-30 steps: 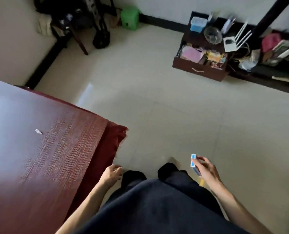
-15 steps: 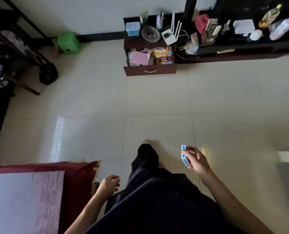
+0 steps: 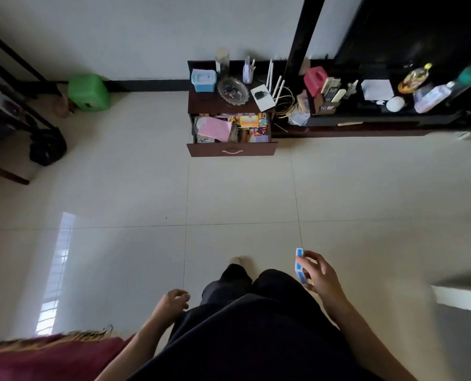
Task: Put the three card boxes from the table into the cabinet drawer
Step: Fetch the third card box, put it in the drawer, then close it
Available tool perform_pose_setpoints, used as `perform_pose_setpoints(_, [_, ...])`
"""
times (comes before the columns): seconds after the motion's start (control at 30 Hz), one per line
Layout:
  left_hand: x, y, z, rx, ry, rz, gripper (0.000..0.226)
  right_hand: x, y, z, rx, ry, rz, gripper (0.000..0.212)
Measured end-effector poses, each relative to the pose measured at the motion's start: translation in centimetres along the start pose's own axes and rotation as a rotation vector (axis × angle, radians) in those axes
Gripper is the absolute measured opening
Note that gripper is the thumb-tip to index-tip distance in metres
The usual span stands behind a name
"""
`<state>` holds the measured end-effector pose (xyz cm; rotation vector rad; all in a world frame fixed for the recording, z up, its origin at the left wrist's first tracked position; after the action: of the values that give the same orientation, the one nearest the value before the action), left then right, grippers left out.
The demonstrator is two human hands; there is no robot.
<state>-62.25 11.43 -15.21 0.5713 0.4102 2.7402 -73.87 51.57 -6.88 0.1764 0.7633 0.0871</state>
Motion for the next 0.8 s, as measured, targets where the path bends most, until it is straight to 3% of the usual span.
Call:
perform_pose_setpoints(0.37, [20.1, 5.5, -7.3, -0.02, -0.101, 0.112, 0.019, -9.6, -2.2, -11.0, -0.022, -0.007, -0.078, 0.015])
perform_pose_setpoints(0.8, [25.7, 12.3, -12.1, 0.066, 0.088, 0.215, 0.02, -24.6, -5.5, -24.8, -0.117, -0.017, -0.018, 0.018])
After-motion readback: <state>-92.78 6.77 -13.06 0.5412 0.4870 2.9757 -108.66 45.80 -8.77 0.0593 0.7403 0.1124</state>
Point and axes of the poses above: each hand's wrist, its own z-axis away from the middle knuckle, its own y-axis out of the back of the hand, x = y × z, the point moved 10 cm from there along -z, towards the middle knuckle, and after that the axes turned 2 degrees about -x, right-handed, at the moved point
